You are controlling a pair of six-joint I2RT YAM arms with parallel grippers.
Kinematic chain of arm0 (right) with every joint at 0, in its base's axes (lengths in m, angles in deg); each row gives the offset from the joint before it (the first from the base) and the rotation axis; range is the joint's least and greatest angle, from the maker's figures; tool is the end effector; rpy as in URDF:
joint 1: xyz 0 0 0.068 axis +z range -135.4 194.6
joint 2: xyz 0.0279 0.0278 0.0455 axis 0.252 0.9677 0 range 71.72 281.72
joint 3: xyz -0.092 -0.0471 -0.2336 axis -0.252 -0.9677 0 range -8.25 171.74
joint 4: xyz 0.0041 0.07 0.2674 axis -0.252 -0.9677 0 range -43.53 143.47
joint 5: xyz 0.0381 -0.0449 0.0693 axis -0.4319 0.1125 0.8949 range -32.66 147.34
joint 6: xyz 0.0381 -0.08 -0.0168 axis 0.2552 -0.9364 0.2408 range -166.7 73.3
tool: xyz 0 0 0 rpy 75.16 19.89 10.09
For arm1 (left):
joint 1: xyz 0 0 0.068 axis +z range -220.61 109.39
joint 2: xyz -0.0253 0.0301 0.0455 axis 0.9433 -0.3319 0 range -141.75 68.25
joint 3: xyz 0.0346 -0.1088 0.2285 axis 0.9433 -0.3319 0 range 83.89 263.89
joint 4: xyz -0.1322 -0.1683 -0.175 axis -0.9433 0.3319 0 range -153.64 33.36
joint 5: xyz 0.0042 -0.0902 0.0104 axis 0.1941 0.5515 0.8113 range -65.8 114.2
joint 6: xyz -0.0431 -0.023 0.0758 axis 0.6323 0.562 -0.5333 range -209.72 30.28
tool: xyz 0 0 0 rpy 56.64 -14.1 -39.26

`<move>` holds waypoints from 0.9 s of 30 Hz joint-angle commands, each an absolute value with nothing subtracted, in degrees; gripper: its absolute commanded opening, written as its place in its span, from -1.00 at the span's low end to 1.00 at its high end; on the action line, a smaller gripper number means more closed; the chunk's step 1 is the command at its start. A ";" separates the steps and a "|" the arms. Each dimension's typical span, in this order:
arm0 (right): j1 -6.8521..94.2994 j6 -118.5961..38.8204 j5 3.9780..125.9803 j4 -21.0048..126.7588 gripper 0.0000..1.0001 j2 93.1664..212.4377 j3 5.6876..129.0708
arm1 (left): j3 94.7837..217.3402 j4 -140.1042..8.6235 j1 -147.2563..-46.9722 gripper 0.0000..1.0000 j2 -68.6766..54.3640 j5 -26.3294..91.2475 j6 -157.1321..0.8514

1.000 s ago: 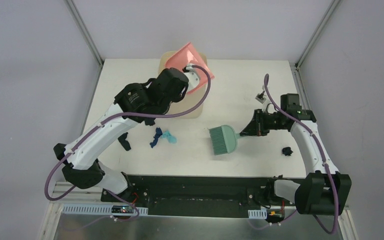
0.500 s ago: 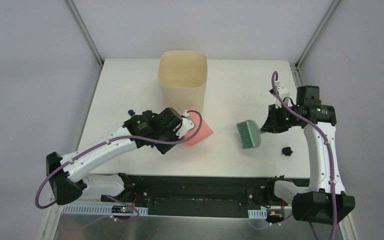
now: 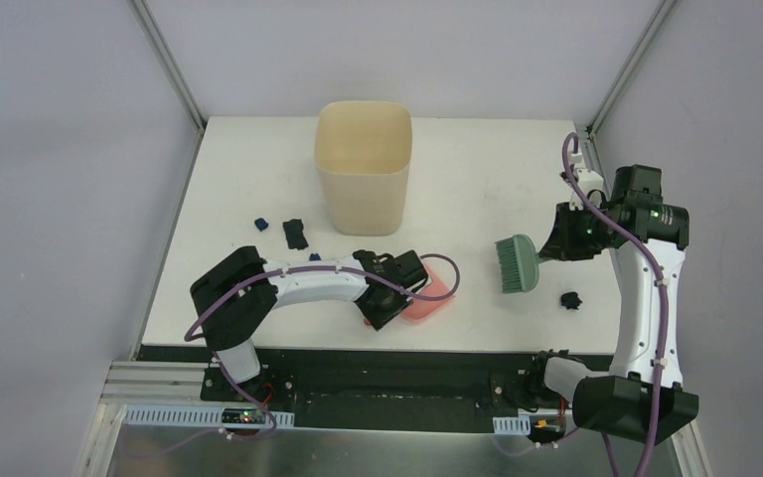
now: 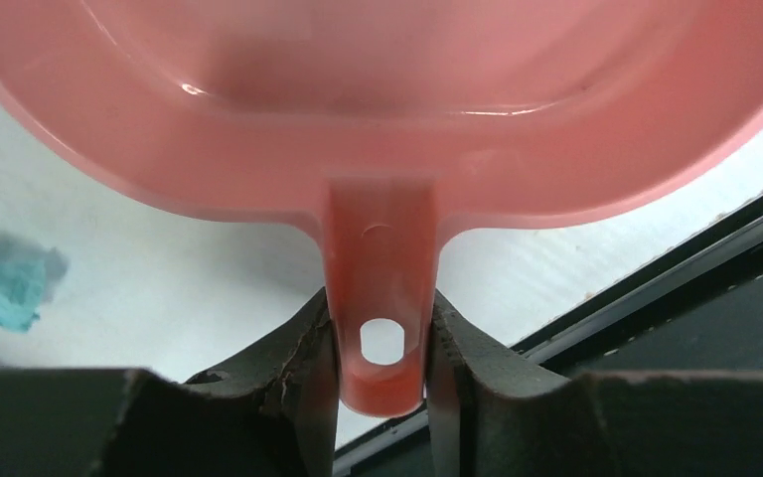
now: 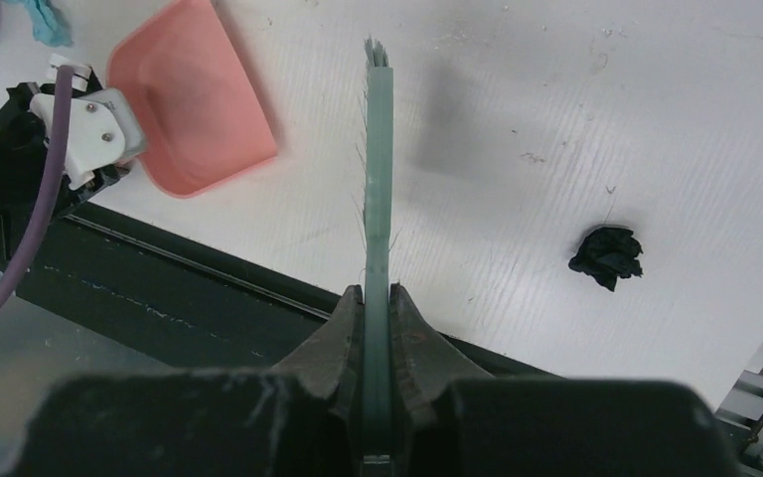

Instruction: Sweep away the paper scraps from the table

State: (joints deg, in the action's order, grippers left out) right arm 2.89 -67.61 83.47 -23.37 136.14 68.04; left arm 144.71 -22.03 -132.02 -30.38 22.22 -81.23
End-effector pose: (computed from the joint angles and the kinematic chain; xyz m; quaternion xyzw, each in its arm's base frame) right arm 0.2214 -0.0095 0.3152 -0.1251 0.9440 0.1525 0.2646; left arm 0.1596 -0.2869 0.0923 0.4421 0.8920 -0.0387 0.0855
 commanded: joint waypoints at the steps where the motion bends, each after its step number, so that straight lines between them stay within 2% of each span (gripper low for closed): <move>1: 2.25 -67.30 85.99 -24.17 -1.00 136.97 70.48 | 145.31 -30.00 -133.59 -0.21 -32.73 18.74 -80.56; 4: 2.14 -67.77 86.07 -24.56 -1.00 137.61 70.35 | 144.27 -31.30 -134.42 -0.10 -32.64 18.57 -79.08; 7: 2.03 -68.12 86.65 -24.49 -1.00 137.38 69.56 | 143.29 -31.69 -136.11 -0.09 -30.93 16.50 -77.25; 13: 1.77 -68.56 86.52 -23.96 -1.00 137.37 67.84 | 141.57 -31.36 -137.48 -0.15 -25.87 13.39 -74.57; 20: 1.42 -69.37 86.10 -23.94 -1.00 136.59 67.47 | 142.65 -24.65 -137.76 -0.11 -23.48 10.44 -73.01; 27: 1.26 -68.68 87.48 -23.26 -1.00 137.41 67.30 | 139.79 -30.53 -137.90 -0.19 -21.28 12.35 -72.77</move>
State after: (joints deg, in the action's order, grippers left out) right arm 1.80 -68.29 85.30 -24.24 137.83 66.81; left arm 141.08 -26.75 -137.40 -24.24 12.25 -73.95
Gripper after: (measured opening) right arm 0.088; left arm 0.409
